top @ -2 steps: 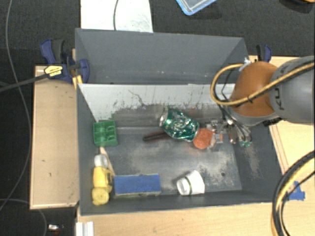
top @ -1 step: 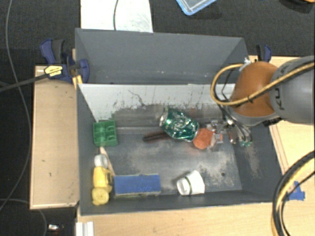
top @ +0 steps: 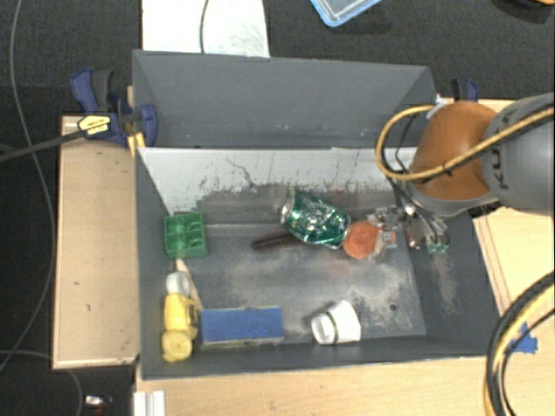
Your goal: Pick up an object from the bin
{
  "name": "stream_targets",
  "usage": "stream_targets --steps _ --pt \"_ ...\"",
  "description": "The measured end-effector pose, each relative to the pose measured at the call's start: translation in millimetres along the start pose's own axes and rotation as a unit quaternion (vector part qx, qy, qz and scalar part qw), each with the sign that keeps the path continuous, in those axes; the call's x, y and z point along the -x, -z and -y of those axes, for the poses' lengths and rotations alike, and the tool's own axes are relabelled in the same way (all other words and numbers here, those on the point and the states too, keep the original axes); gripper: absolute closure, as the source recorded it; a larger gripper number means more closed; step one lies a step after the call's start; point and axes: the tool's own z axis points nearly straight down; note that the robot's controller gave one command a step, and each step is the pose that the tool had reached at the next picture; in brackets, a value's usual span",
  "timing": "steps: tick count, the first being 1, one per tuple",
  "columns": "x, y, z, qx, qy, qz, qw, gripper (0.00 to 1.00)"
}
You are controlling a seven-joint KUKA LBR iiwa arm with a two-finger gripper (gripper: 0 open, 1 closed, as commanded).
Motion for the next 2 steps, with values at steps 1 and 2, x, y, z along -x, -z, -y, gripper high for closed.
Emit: stream_targets --steps 1,2 --pt "0.6 34.7 0.0 0.000 0.001 -0.0004 1.0000 1.00" --pt "2.7 60.5 0.2 0.000 0.002 0.0023 1.0000 1.00"
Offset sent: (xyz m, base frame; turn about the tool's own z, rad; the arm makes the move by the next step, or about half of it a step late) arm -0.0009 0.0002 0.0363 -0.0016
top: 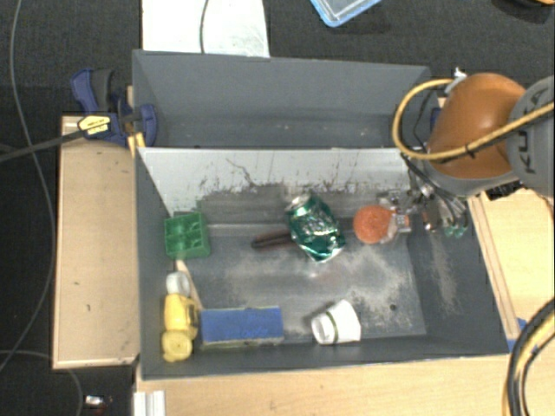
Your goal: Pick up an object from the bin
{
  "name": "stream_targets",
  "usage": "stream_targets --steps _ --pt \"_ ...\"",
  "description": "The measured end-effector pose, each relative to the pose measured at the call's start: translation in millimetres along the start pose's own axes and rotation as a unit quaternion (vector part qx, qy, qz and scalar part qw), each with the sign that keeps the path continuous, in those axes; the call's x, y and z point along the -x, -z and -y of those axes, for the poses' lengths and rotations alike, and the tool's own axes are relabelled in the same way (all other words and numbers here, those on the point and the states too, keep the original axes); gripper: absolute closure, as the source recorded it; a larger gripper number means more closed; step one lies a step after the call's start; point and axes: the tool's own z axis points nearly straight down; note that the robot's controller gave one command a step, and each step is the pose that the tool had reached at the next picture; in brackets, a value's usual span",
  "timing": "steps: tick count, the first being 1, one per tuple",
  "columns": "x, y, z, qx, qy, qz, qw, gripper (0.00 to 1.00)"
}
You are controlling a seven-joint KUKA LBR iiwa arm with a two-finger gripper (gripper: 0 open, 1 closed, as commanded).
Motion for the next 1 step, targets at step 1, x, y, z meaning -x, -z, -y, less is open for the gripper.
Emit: stream_targets --steps 1 --pt "0.4 9.6 0.1 0.000 0.000 0.0007 1.0000 1.00"
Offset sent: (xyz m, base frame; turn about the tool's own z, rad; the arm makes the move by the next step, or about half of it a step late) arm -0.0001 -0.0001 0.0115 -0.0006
